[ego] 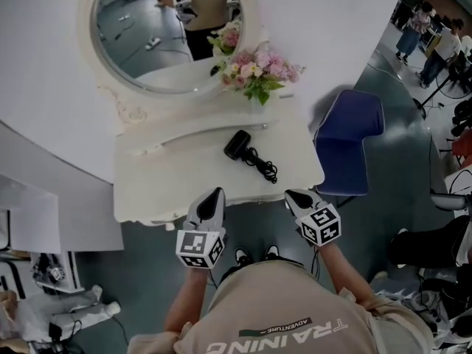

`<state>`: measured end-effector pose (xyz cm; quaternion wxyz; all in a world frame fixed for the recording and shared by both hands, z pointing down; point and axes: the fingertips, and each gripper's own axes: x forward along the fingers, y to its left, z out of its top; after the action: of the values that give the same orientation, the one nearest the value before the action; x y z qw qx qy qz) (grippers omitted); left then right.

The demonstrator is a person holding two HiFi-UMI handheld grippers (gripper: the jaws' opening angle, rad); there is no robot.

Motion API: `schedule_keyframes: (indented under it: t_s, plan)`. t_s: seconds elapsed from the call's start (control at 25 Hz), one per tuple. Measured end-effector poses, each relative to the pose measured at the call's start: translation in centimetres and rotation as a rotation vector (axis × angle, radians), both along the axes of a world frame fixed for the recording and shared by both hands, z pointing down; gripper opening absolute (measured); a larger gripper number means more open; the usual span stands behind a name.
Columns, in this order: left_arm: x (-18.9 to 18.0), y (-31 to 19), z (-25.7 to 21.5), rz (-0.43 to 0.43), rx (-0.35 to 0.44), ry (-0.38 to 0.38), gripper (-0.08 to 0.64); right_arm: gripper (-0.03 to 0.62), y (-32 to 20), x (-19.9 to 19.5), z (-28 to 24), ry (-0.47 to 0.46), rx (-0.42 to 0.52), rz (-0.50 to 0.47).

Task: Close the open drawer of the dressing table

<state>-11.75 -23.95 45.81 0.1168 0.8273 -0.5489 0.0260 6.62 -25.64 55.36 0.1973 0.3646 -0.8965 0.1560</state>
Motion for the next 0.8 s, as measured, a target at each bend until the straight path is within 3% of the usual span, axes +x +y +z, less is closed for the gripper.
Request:
schedule_keyframes:
  t_s: [0.4, 0.8]
  plan:
    - [2.5, 0.8, -5.8, 0.028, 0.12, 0.026, 0.017, 0.003, 0.5, 0.8, -11.2, -0.126, 0.206, -0.005]
    - [1.2, 1.7, -11.4, -0.021, 0.221, 0.004, 0.017, 0.002, 2.2, 0.1, -19.1, -0.158, 0.407, -0.041]
